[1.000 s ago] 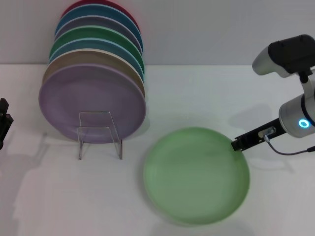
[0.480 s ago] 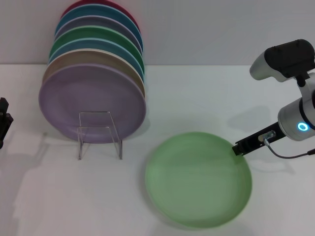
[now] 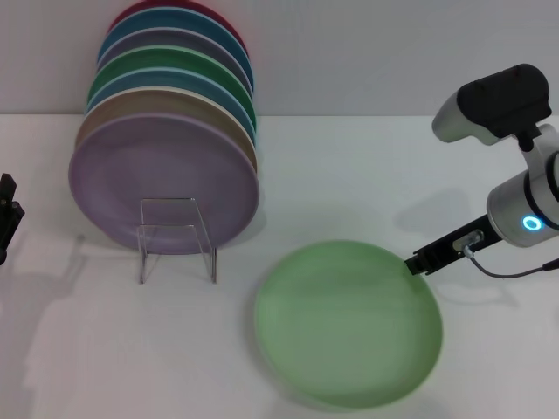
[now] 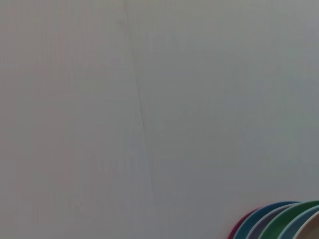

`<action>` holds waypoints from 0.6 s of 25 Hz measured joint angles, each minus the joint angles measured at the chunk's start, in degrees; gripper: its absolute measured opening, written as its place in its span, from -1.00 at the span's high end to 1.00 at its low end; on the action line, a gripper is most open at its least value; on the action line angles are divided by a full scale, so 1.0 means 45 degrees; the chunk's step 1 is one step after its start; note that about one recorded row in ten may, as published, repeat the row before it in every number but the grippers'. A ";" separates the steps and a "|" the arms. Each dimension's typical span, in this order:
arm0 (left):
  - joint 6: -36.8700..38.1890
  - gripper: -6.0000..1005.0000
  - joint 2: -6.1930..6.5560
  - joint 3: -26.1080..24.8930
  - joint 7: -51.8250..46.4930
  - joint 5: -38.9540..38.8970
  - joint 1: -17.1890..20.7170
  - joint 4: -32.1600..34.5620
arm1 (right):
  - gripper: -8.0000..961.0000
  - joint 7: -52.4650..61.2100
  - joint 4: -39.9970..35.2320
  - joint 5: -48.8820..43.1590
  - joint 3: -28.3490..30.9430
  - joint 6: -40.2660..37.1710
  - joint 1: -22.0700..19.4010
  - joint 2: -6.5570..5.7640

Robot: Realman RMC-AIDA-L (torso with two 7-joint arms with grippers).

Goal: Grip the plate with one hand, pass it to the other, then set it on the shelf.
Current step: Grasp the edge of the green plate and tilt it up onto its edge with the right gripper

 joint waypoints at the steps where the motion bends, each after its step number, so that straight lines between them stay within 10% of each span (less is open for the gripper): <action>1: 0.0000 -0.66 0.0000 0.0001 0.0000 0.0000 0.0004 -0.0011 | 0.89 0.0045 0.0111 -0.0084 -0.0108 0.0001 -0.0029 0.0010; 15: -0.0060 -0.66 -0.0024 0.0041 -0.0042 0.0000 -0.0066 -0.0033 | 0.05 0.0614 0.0348 -0.1130 -0.0830 0.0377 0.0046 0.0022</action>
